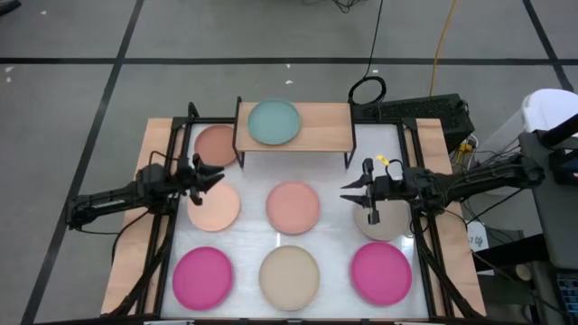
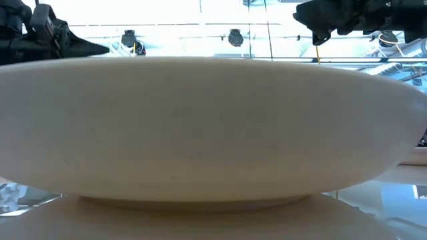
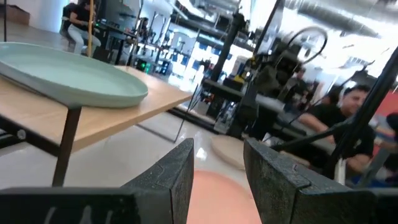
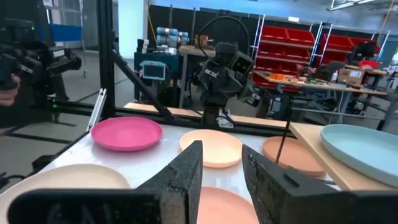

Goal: Place and stack plates onto a shelf
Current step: Stack the light orange plate on top of the light blue plate on the shelf

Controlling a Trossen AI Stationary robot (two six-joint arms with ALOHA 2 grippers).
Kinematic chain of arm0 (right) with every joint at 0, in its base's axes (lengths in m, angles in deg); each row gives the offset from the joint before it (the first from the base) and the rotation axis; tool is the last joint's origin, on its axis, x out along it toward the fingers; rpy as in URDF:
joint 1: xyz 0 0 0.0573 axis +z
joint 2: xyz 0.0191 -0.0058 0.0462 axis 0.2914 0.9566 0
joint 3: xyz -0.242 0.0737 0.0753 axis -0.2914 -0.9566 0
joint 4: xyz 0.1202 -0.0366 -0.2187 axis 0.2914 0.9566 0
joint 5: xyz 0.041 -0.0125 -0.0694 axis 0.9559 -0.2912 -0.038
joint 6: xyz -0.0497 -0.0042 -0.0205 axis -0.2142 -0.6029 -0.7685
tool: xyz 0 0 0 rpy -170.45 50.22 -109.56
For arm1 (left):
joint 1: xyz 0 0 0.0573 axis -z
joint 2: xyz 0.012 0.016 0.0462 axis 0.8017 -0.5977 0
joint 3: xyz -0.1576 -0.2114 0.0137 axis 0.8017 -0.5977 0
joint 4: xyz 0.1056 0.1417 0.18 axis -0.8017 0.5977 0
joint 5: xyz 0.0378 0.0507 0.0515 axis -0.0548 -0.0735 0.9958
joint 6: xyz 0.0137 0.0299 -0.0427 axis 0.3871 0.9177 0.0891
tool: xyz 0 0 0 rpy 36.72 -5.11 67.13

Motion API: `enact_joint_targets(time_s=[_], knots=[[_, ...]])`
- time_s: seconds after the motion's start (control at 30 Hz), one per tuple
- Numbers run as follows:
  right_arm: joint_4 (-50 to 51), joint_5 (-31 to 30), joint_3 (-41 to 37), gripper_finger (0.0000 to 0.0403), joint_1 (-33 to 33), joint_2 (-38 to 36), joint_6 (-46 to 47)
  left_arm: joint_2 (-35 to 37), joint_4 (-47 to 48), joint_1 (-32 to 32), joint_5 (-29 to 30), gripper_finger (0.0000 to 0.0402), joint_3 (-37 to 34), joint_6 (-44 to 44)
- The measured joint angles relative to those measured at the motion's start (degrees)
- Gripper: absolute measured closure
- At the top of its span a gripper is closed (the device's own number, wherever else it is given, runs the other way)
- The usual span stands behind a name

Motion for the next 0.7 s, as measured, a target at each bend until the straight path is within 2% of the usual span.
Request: enact_joint_targets(time_s=[0.1,0.23,0.5,0.7], knots=[[-0.1,0.0,0.0,0.0305,0.0,0.0,0.1,0.0,-4.4,0.0,0.4,0.0257,0.0,-2.8],[0.0,0.0,0.0,0.0305,0.0,0.0,0.5,0.0,-9.8,0.0,0.4,0.0257,0.0,-2.3],[0.7,0.0,0.0,0.0305,0.0,0.0,2.2,0.1,-10.5,0.0,0.4,0.0257,0.0,-2.1],[0.8,0.0,0.0,0.0305,0.0,0.0,2.2,0.0,-11.0,0.0,0.9,0.0257,0.2,1.6]])
